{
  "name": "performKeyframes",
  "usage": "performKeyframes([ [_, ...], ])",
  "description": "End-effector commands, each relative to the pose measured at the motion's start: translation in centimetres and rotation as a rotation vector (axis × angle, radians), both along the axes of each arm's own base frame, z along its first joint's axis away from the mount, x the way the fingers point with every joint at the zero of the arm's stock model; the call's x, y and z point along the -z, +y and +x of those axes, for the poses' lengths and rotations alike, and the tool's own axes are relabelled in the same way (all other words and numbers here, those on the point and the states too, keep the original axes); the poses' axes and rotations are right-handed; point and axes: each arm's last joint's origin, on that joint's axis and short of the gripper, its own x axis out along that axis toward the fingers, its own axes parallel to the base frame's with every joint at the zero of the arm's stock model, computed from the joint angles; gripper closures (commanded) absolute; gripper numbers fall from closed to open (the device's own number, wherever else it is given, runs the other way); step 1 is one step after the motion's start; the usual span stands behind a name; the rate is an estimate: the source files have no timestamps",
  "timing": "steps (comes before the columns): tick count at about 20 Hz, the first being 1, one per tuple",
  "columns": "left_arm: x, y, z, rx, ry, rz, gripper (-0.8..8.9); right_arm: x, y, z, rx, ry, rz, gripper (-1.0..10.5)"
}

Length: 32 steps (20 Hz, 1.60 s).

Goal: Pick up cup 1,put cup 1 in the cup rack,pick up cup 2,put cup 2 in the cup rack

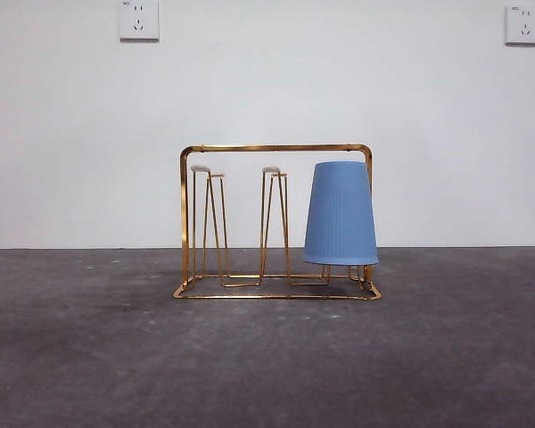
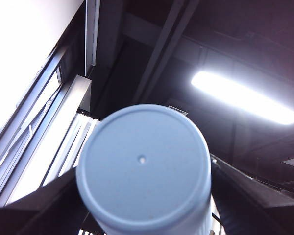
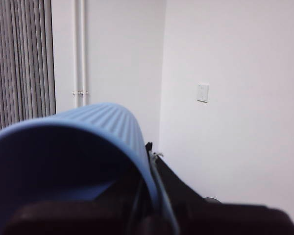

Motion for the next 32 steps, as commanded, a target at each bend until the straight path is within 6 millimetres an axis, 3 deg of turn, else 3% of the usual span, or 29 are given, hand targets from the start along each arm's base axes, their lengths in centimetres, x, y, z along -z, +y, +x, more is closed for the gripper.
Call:
performKeyframes([
  [1,0.1,0.0,-0.2,0.008,-0.015,0.004,8.22,0.3,0.3,0.4,0.008,0.026,-0.007,9.6],
  [6,0.0,0.1,-0.2,0.004,-0.019,0.004,8.21,1.1,0.3,0.4,-0.001,0.086,-0.065,9.3],
  [9,-0.3,1.3,0.1,-0.027,-0.023,0.027,8.21,1.3,-0.1,-0.1,0.002,0.101,-0.097,7.5],
  [16,-0.9,4.5,-0.3,-0.217,0.031,0.188,8.21,1.9,-3.5,-3.7,0.088,0.125,-0.224,7.5],
  [22,2.6,6.4,-0.7,-0.718,0.231,0.641,8.21,3.5,-6.4,-6.4,0.260,0.206,-0.403,7.6],
  [27,5.3,6.4,0.4,-0.927,0.334,0.905,8.21,3.8,-7.0,-7.0,0.279,0.220,-0.430,7.6],
  [32,7.2,5.4,2.4,-0.999,0.368,1.050,8.21,3.9,-7.0,-7.1,0.277,0.228,-0.438,7.6],
])
